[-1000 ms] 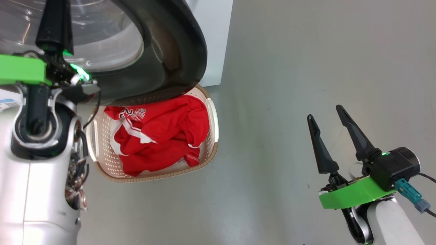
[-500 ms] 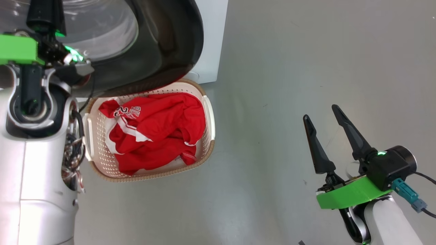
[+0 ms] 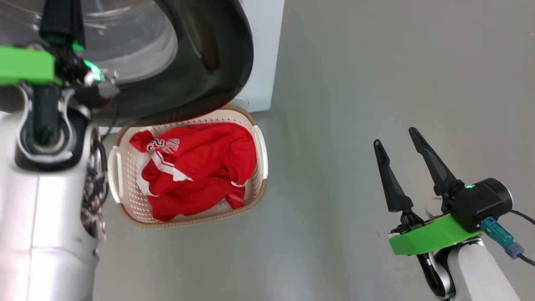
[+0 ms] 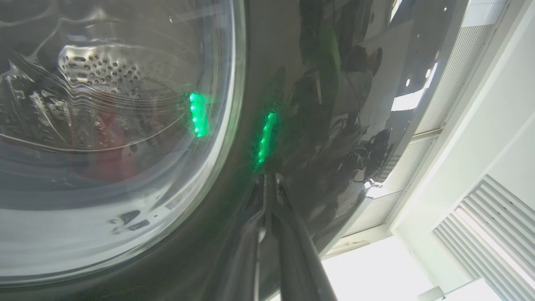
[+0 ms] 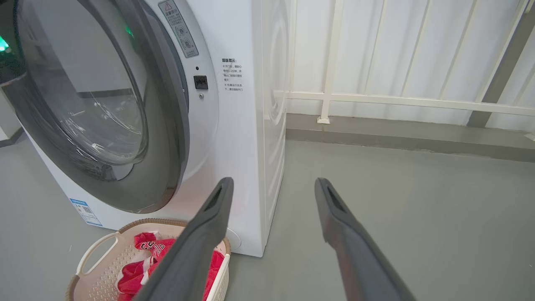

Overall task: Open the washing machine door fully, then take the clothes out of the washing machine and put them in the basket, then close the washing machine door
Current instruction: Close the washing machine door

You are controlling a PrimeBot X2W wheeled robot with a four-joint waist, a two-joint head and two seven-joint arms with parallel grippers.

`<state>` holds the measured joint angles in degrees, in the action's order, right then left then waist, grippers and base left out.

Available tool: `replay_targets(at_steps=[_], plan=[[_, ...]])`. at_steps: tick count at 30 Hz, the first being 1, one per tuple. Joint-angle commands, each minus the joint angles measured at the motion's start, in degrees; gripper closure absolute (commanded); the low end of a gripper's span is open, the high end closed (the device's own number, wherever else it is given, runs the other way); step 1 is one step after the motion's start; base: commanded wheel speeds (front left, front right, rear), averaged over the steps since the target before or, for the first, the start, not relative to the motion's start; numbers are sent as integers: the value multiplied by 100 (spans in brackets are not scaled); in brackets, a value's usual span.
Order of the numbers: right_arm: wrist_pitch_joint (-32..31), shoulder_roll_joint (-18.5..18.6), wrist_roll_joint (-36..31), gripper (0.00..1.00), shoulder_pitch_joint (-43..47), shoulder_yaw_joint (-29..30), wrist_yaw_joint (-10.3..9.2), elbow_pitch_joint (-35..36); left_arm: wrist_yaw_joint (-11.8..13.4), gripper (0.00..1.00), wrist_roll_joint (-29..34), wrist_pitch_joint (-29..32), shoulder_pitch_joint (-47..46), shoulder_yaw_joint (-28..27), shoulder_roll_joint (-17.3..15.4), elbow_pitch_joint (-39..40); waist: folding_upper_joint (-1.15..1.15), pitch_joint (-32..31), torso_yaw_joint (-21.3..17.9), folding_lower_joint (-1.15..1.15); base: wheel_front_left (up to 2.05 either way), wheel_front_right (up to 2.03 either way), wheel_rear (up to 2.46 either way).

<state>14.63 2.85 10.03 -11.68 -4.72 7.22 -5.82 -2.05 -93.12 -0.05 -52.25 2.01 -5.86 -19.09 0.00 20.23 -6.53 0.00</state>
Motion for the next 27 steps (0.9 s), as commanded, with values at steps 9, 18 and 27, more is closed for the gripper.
replay_targets(at_steps=[9, 18, 27], plan=[[37, 3, 49, 0, 27, -69, 26, 58, 152, 0, 545, -313, 990, -27, -392, 558, 0, -499, 254, 0, 0, 0, 0], [37, 3, 65, 0, 138, 5, 26, 67, 229, 0, 867, -347, 2177, 156, -541, 1167, 0, -880, 360, 0, 0, 0, 0], [37, 3, -16, 0, 278, 145, 26, 99, 179, 0, 2716, -1295, 3185, 572, -944, 1712, 0, -1206, 405, 0, 0, 0, 0]])
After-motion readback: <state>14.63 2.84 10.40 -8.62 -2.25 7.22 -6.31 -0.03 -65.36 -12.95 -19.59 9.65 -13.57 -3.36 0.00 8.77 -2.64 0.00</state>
